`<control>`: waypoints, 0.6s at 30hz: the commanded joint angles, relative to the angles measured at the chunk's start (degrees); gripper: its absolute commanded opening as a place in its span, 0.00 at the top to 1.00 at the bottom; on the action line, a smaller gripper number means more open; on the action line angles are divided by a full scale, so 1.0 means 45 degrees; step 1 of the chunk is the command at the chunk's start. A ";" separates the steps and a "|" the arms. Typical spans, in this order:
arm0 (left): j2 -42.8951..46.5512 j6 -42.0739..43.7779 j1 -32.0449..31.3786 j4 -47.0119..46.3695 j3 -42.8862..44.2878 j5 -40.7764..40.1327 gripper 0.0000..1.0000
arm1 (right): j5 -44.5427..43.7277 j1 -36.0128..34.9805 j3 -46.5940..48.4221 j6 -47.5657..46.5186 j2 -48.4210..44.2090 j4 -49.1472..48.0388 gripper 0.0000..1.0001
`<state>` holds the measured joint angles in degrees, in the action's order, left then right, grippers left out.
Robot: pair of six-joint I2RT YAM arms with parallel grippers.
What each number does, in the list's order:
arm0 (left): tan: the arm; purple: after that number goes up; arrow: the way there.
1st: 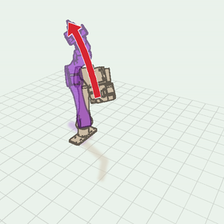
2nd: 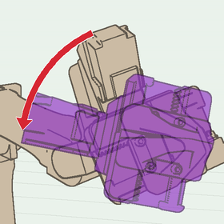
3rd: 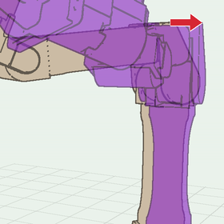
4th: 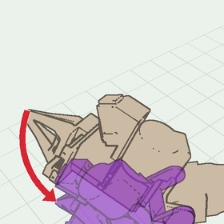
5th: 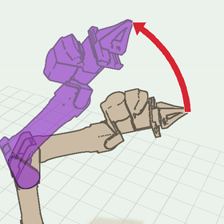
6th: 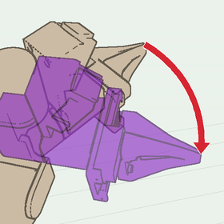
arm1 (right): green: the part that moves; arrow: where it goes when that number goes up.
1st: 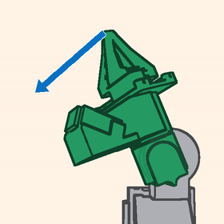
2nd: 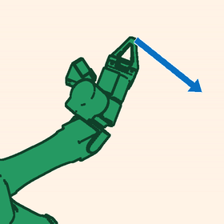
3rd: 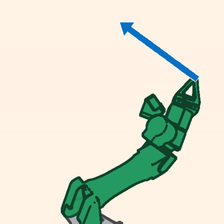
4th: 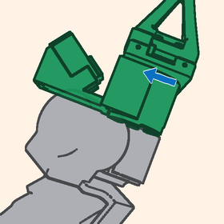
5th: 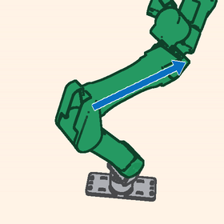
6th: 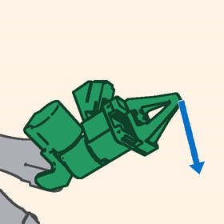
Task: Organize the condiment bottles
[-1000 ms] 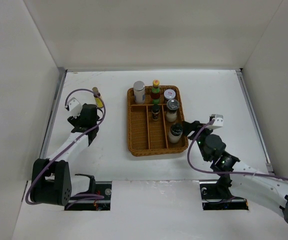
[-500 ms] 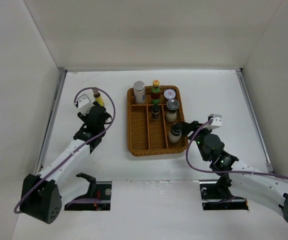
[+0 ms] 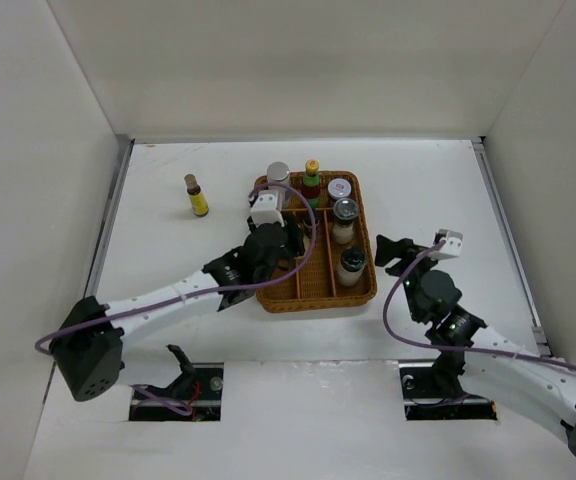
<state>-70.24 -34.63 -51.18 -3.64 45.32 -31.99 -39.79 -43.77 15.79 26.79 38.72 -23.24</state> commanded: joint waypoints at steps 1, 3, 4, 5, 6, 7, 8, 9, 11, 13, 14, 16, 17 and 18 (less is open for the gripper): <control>-0.0484 0.0274 -0.0199 -0.1982 0.0456 0.0798 0.76 | -0.0357 0.0069 -0.0053 -0.0073 0.0418 -0.0440 0.32; -0.0952 0.0333 -0.0335 -0.2509 0.0515 0.1014 0.76 | -0.0376 0.0049 -0.0013 -0.0113 0.0594 -0.0498 0.32; -0.1148 0.0333 -0.0413 -0.2744 0.0534 0.1053 0.76 | -0.0396 0.0049 -0.0013 -0.0113 0.0634 -0.0537 0.32; -0.1304 0.0333 -0.0472 -0.2939 0.0554 0.1073 0.76 | -0.0357 0.0068 -0.0032 -0.0093 0.0692 -0.0538 0.32; -0.1460 0.0371 -0.0569 -0.3173 0.0554 0.1093 0.76 | -0.0338 0.0088 -0.0033 -0.0093 0.0751 -0.0538 0.32; -0.1636 0.0488 -0.0589 -0.3350 0.0573 0.1093 0.76 | -0.0357 0.0069 -0.0013 -0.0093 0.0790 -0.0538 0.32; -0.1850 0.0547 -0.0609 -0.3390 0.0631 0.1093 0.76 | -0.0396 0.0049 0.0006 -0.0093 0.0810 -0.0538 0.32; -0.2046 0.0586 -0.0609 -0.3332 0.0709 0.1093 0.76 | -0.0396 0.0049 0.0006 -0.0093 0.0829 -0.0538 0.32; -0.2514 0.0742 -0.0668 -0.3274 0.0768 0.1015 0.76 | -0.0377 0.0049 0.0006 -0.0093 0.0849 -0.0538 0.32; -0.2905 0.0821 -0.0668 -0.3137 0.0788 0.0879 0.76 | -0.0357 0.0049 -0.0013 -0.0093 0.0771 -0.0538 0.32; -0.3120 0.0840 -0.0629 -0.3137 0.0769 0.0762 0.76 | -0.0338 0.0049 -0.0032 -0.0093 0.0751 -0.0538 0.31; -0.3511 0.0860 -0.0668 -0.3233 0.0691 0.0450 0.76 | -0.0318 0.0088 -0.0033 -0.0093 0.0751 -0.0538 0.31; -0.3687 0.0879 -0.0687 -0.3273 0.0671 0.0313 0.76 | -0.0318 0.0088 -0.0033 -0.0093 0.0770 -0.0538 0.31; -0.3824 0.0880 -0.0707 -0.3331 0.0671 0.0215 0.76 | -0.0318 0.0088 -0.0033 -0.0093 0.0809 -0.0538 0.31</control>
<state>-86.67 -31.64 -54.04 -14.83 46.65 -29.15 -40.34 -43.57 15.79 26.79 42.46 -23.18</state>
